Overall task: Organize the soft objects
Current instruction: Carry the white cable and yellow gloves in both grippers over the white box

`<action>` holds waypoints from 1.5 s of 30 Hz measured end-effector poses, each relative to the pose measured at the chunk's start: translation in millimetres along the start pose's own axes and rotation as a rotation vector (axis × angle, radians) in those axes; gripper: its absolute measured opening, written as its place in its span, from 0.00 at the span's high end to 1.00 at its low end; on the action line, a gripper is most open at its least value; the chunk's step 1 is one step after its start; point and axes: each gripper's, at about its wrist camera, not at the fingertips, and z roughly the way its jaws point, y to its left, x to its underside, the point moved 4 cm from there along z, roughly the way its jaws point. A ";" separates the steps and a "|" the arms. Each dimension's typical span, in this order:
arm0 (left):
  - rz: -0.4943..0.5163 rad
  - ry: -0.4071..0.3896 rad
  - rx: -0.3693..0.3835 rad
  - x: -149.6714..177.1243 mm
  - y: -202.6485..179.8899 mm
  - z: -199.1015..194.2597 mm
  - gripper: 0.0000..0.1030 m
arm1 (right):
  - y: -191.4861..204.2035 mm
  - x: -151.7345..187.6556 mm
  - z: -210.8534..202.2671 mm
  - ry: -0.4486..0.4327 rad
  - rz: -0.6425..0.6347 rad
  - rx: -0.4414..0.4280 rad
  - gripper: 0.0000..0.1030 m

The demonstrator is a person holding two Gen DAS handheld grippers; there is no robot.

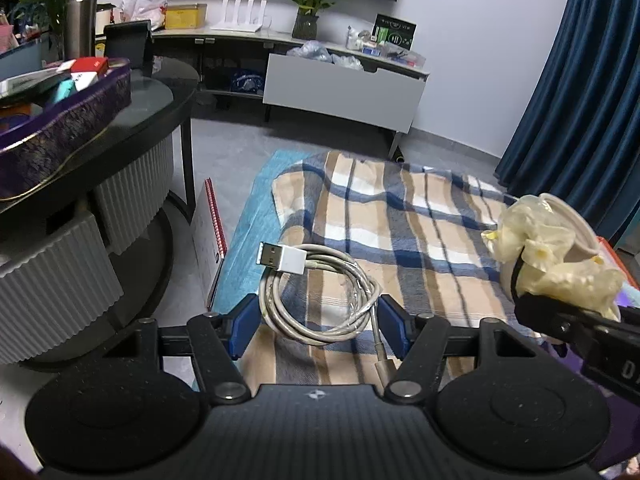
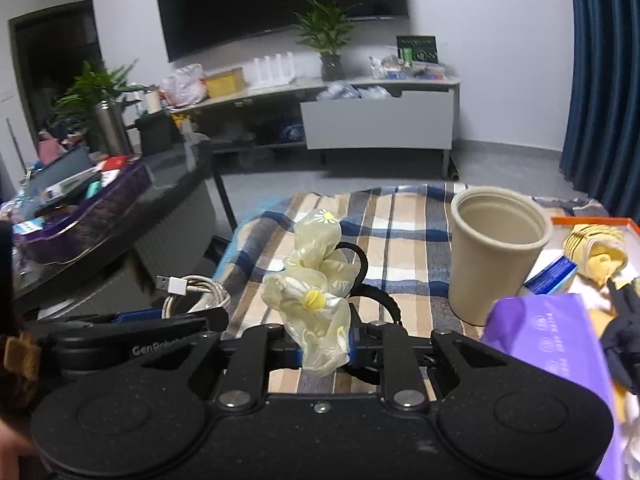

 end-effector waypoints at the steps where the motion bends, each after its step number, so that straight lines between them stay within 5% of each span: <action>1: -0.003 -0.005 0.001 0.7 -1.7 -5.1 0.37 | -0.5 0.3 -4.2 -0.003 -0.008 -0.004 0.78; 21: 0.002 -0.071 0.014 1.0 -41.6 -64.2 0.37 | -24.7 -0.9 -70.7 -0.090 0.013 -0.050 0.77; 45: 0.103 -0.073 0.069 4.0 -99.4 -70.8 0.37 | -69.7 4.6 -112.2 -0.147 0.038 0.012 0.77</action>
